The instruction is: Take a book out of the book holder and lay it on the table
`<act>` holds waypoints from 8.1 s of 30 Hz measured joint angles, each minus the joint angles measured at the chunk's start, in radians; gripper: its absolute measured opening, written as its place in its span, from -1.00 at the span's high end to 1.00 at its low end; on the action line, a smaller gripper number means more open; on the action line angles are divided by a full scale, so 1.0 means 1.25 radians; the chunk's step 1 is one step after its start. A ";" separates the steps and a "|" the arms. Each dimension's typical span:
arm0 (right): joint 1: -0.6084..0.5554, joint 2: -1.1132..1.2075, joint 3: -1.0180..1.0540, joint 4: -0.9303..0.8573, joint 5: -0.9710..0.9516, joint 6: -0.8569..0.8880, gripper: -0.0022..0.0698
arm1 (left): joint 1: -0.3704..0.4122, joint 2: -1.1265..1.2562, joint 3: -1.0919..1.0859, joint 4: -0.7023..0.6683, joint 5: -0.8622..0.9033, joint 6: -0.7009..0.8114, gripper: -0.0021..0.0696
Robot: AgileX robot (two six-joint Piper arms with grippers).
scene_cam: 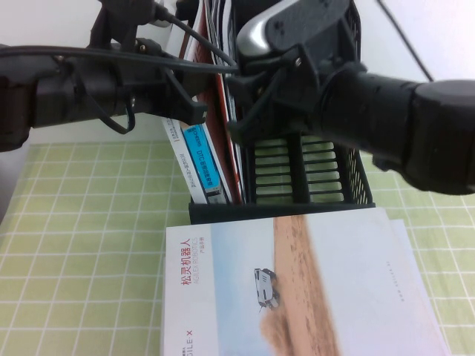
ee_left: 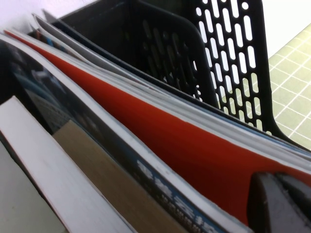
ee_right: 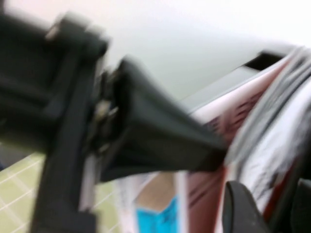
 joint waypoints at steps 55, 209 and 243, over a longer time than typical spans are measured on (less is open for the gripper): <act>-0.018 0.210 -0.102 0.000 -0.063 0.005 0.27 | 0.000 0.000 0.000 0.001 -0.006 -0.005 0.95; 0.396 -0.456 0.144 -1.722 0.843 1.799 0.77 | 0.000 -1.070 0.491 0.609 0.247 -0.940 0.95; 0.394 -0.515 0.564 -2.498 0.621 2.488 0.94 | 0.000 -1.167 0.818 0.881 0.033 -1.227 0.95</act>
